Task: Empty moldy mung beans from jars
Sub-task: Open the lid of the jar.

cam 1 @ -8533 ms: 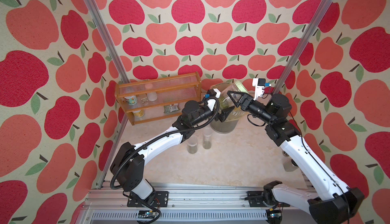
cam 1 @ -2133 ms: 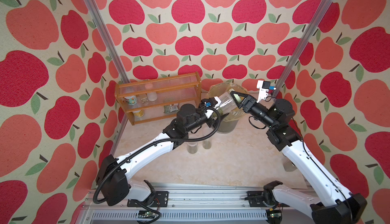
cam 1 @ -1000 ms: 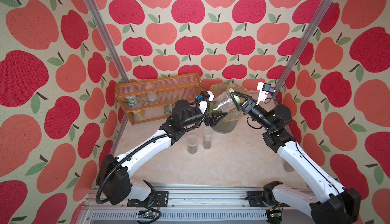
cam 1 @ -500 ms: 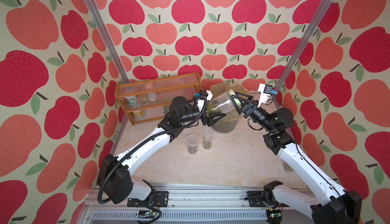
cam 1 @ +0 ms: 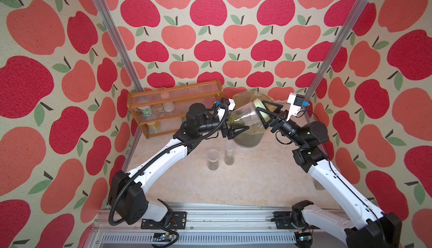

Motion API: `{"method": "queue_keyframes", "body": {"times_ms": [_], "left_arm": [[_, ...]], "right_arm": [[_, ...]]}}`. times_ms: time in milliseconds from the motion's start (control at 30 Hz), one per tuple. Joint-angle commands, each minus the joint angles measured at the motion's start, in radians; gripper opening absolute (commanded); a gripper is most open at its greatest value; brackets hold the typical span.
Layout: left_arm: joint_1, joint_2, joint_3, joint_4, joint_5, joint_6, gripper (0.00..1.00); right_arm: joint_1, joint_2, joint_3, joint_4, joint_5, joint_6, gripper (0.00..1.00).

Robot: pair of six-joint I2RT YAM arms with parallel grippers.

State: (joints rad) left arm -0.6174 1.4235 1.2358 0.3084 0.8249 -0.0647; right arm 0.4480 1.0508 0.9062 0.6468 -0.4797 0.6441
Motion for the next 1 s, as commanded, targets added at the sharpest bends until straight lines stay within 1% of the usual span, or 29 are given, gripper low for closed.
{"method": "queue_keyframes", "body": {"times_ms": [0, 133, 467, 733, 967], "left_arm": [[0.034, -0.014, 0.070, 0.067, -0.026, -0.021, 0.28], [0.034, -0.015, 0.064, 0.077, -0.017, -0.027, 0.28], [0.033, -0.040, 0.047, 0.060, -0.041, -0.002, 0.28], [0.033, -0.042, 0.049, 0.077, -0.014, -0.007, 0.27], [0.035, -0.033, 0.075, 0.042, 0.030, 0.017, 0.27]], "right_arm": [[-0.006, -0.017, -0.005, 0.051, -0.074, -0.047, 0.77], [-0.006, -0.011, 0.000, 0.054, -0.074, -0.038, 0.76], [-0.011, -0.023, 0.019, 0.012, -0.035, -0.042, 0.77], [-0.018, -0.014, 0.037, -0.005, -0.073, -0.061, 0.76], [-0.049, 0.006, 0.063, 0.024, -0.165, -0.069, 0.76]]}}
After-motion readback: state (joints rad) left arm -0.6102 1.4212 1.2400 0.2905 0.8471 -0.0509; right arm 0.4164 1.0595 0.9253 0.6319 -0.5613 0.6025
